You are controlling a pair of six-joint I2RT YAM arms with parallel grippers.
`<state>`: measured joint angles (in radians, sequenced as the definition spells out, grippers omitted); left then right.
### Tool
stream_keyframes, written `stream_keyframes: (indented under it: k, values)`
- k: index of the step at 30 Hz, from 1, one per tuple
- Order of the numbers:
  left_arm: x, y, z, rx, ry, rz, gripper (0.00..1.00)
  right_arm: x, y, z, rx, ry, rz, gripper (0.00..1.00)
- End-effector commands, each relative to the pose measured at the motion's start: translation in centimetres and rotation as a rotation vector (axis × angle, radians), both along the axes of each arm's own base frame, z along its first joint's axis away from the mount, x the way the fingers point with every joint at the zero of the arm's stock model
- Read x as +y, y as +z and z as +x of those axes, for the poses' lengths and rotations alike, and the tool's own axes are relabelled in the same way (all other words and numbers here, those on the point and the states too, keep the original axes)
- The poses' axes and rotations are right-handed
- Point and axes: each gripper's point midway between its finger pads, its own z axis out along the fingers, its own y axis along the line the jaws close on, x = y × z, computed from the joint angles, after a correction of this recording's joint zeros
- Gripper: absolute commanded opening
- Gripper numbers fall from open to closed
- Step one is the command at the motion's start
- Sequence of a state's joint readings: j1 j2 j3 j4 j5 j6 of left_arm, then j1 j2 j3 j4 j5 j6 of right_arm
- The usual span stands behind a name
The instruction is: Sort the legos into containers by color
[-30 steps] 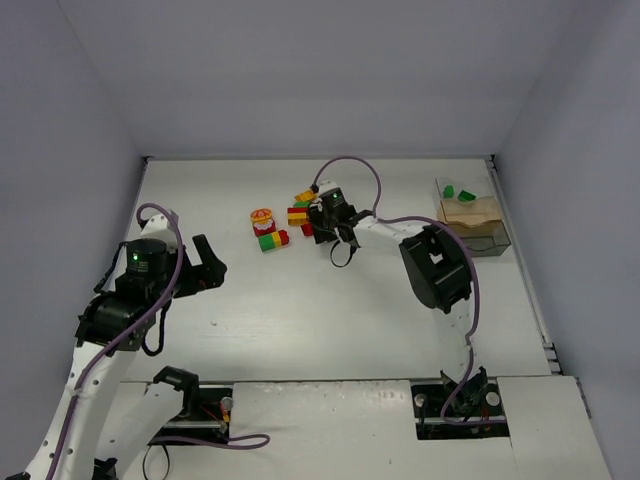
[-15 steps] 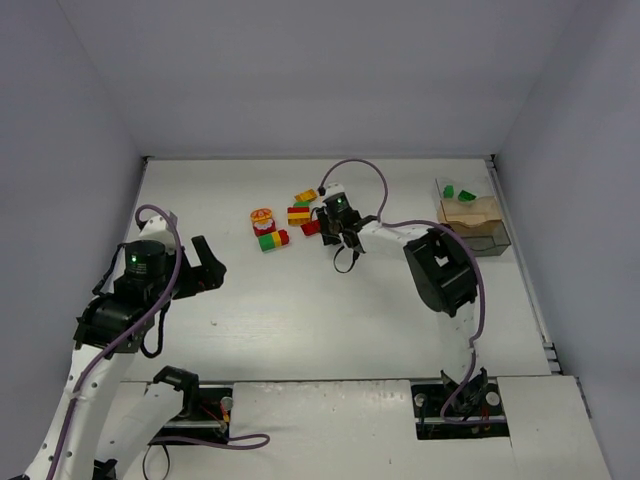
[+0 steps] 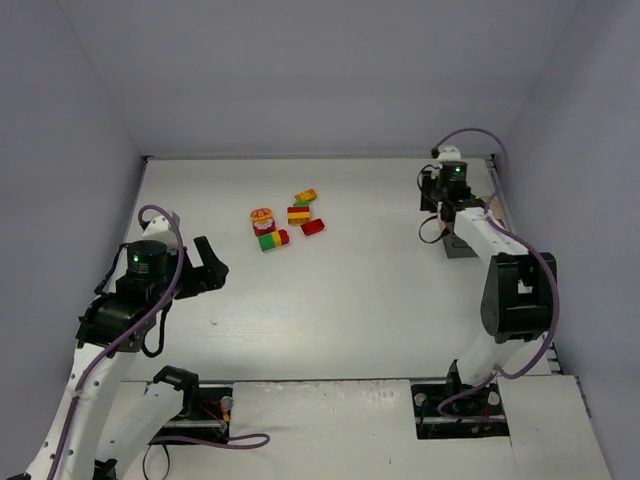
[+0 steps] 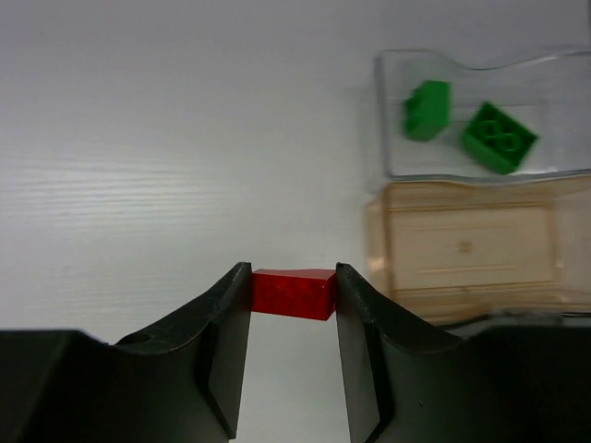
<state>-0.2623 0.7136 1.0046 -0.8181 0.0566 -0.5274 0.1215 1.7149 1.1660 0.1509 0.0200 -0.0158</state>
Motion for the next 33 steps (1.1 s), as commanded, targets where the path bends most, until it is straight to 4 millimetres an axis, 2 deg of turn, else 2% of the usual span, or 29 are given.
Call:
stream_keyframes:
  k: [1,3,4,5,6,7,11,13,17,19,22,23,25,26,28,32,33]
  values:
    - [-0.7,1.6,1.1,-0.062,-0.012,-0.032,0.92,-3.2,2.6,0.4,-0.064,0.017,-0.027,0.00]
    - [-0.8,1.8,1.2,-0.071,-0.010,-0.040,0.92,-6.2,2.8,0.7,-0.069,-0.016,-0.015,0.00]
    - [-0.8,1.9,1.2,-0.075,-0.012,-0.044,0.92,-7.0,3.3,1.1,-0.081,-0.022,-0.011,0.00]
    - [-0.8,1.8,1.2,-0.076,-0.012,-0.045,0.92,-8.9,2.7,1.8,-0.063,-0.033,-0.015,0.02]
    - [-0.8,1.8,1.2,-0.077,-0.008,-0.044,0.92,-9.0,3.3,2.2,-0.077,-0.033,-0.017,0.03]
    - [-0.7,1.8,1.1,-0.077,-0.007,-0.044,0.93,-9.7,2.4,2.4,-0.055,-0.039,-0.023,0.03]
    - [-0.6,1.7,1.1,-0.075,-0.005,-0.038,0.92,-11.7,1.5,3.3,-0.037,-0.058,-0.013,0.05]
    - [-0.6,1.7,1.0,-0.075,-0.006,-0.033,0.92,-12.3,1.1,3.6,-0.028,-0.055,-0.002,0.12]
    - [-0.5,1.4,1.1,-0.064,-0.004,-0.025,0.92,-12.1,-0.6,3.6,0.009,-0.041,0.025,0.25]
    - [-0.5,1.2,1.1,-0.057,-0.004,-0.023,0.92,-11.9,-1.4,3.4,0.026,-0.038,0.037,0.27]
    - [-0.5,1.3,1.2,-0.058,-0.004,-0.023,0.92,-11.6,-1.3,3.4,0.024,-0.034,0.049,0.38]
    - [-0.5,1.2,1.2,-0.057,-0.005,-0.020,0.92,-11.7,-0.6,3.4,0.009,-0.035,0.046,0.43]
    - [-0.6,1.2,1.3,-0.054,-0.007,-0.020,0.92,-11.8,0.4,3.5,-0.005,-0.053,0.044,0.45]
    - [-0.6,1.3,1.4,-0.058,-0.006,-0.019,0.92,-11.8,1.9,3.7,-0.032,-0.058,0.048,0.46]
    - [-0.6,1.3,1.5,-0.056,-0.008,-0.019,0.92,-11.5,3.2,3.7,-0.051,-0.067,0.042,0.55]
    - [-0.8,1.2,1.8,-0.056,-0.014,-0.018,0.92,-9.4,6.4,3.3,-0.091,-0.042,0.059,0.57]
    - [-0.8,1.2,1.9,-0.056,-0.015,-0.019,0.92,-7.2,6.8,3.3,-0.097,0.007,0.073,0.58]
